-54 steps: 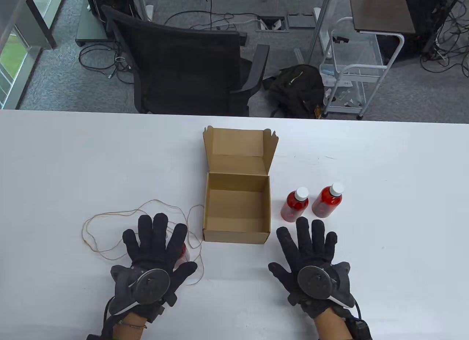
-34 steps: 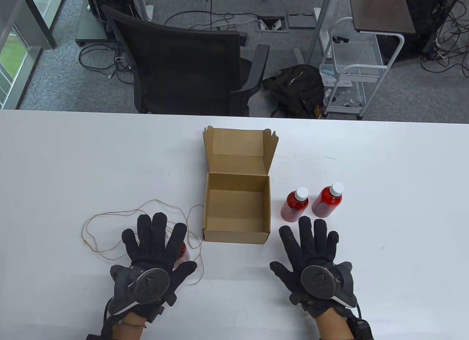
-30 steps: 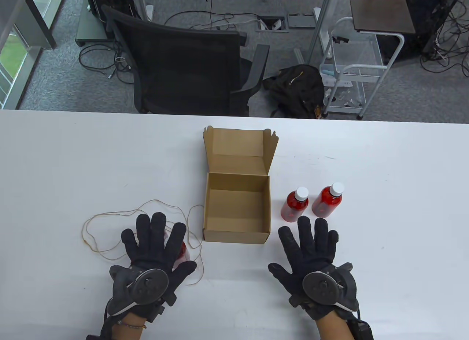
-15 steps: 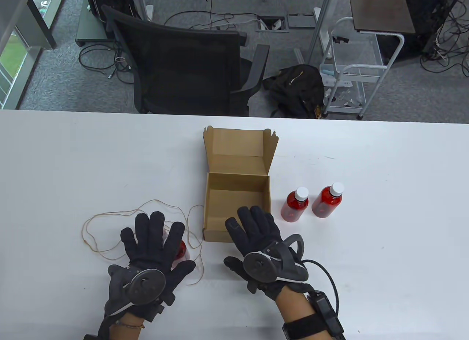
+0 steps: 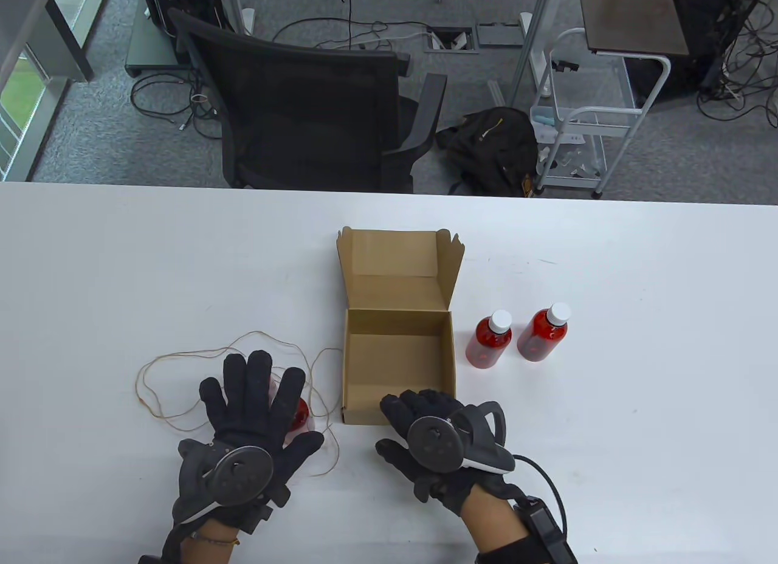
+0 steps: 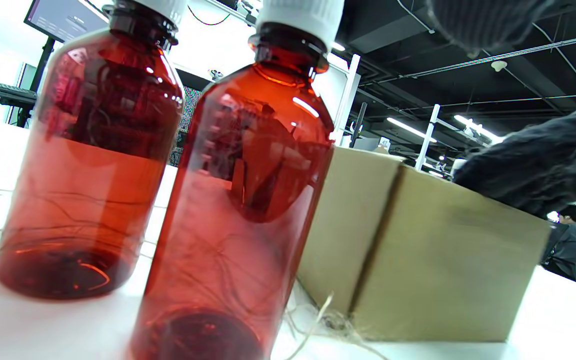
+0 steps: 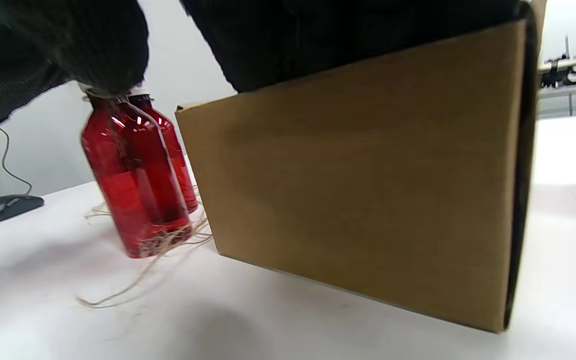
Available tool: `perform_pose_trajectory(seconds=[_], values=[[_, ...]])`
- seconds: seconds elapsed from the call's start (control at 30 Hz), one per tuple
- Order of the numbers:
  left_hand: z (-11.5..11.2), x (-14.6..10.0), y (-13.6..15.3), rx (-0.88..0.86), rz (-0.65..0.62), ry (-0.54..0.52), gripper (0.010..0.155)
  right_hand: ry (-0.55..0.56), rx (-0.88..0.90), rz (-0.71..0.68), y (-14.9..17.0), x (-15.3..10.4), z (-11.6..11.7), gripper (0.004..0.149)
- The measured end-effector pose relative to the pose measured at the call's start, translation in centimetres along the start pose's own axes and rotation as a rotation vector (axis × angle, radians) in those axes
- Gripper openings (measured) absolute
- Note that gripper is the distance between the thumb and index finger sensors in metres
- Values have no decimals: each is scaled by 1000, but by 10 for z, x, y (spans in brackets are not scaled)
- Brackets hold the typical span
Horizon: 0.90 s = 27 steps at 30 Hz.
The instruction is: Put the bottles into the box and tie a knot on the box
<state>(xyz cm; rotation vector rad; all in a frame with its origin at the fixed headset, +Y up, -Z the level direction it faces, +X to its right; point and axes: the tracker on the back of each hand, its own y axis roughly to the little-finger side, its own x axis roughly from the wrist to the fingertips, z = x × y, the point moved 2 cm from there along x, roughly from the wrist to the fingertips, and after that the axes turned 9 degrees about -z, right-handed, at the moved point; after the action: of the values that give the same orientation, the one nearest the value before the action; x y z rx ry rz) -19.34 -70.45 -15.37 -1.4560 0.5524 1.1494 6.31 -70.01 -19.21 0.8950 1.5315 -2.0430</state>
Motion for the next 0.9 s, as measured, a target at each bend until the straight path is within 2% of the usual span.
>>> perform_pose_trajectory(seconds=[0.2, 0.33, 0.57, 0.67, 0.8, 0.87, 0.9], values=[[-1, 0, -1, 6, -2, 4, 97, -53, 185, 33, 3, -11, -2, 62], [-2, 0, -1, 3, -5, 6, 97, -138, 306, 38, 4, -16, 5, 60], [-3, -1, -3, 4, -8, 12, 97, -140, 356, 7, 1, -22, 5, 61], [-3, -1, -3, 8, -9, 14, 97, -7, 342, -16, 4, -26, -12, 63], [-3, -1, -4, 7, -10, 12, 97, 319, 284, 20, 29, -39, -53, 68], [-3, -1, -3, 5, -9, 10, 97, 511, 253, 91, 51, -51, -74, 73], [-3, -1, -3, 4, -9, 10, 97, 563, 260, 122, 60, -56, -79, 77]])
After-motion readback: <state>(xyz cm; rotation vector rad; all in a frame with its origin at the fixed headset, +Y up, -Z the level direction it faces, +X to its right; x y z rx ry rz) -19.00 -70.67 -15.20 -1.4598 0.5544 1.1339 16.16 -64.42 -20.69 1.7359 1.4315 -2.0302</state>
